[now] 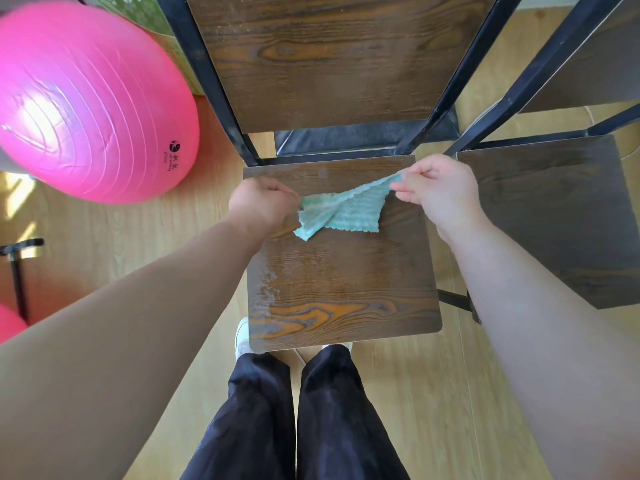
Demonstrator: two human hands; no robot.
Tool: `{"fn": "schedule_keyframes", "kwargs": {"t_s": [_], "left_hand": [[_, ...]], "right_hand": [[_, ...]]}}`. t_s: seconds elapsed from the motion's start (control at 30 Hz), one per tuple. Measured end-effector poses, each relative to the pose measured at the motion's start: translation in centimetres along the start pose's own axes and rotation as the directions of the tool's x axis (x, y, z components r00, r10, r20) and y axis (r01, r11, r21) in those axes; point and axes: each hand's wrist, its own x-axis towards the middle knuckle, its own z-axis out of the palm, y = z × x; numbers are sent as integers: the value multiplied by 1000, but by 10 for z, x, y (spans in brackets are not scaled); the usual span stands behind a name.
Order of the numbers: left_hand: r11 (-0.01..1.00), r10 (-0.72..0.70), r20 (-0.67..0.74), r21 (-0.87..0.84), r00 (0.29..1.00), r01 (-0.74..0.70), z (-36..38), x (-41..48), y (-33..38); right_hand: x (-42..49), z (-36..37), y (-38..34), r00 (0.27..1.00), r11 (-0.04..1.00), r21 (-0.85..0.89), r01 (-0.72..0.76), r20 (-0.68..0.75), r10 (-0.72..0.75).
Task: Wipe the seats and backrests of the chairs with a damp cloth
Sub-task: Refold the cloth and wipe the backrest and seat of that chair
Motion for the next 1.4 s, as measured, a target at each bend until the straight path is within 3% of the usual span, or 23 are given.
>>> {"fn": "schedule_keyframes", "kwargs": {"t_s": [0.13,0.37,0.5,0.67,0.83,0.97,1.2,1.3,1.4], "left_hand": [[997,64,-34,-45,997,-66,-12,-8,16],[993,118,-41,36,992,-116,-22,-39,22],[996,20,11,87,1000,-20,-7,-45,-11],[972,-147,83,194,986,129,31,-37,-80],[940,-312,138,185,940,285,48,-30,-125],[930,-358,130,142,925,340,43,-16,-124],[968,-234,32,97,972,230,37,37,-80],[949,-162,4,275,987,154,35,53,-68],[842,-53,-23,537,998,57,34,54,-65]], "right_hand": [[-10,-13,-22,998,997,-43,62,-26,-63],[-44,-34,-21,995,991,-89,95,31,-93],[-65,-29,18,990,989,-132,71,133,-53],[-77,-5,100,959,958,-282,-45,257,121],[-84,7,144,948,946,-309,-99,258,184],[-67,13,134,968,938,-342,-53,214,132],[4,37,94,984,919,-392,39,173,32],[26,47,90,980,881,-470,58,194,39],[31,52,90,988,800,-597,54,146,42]]}}
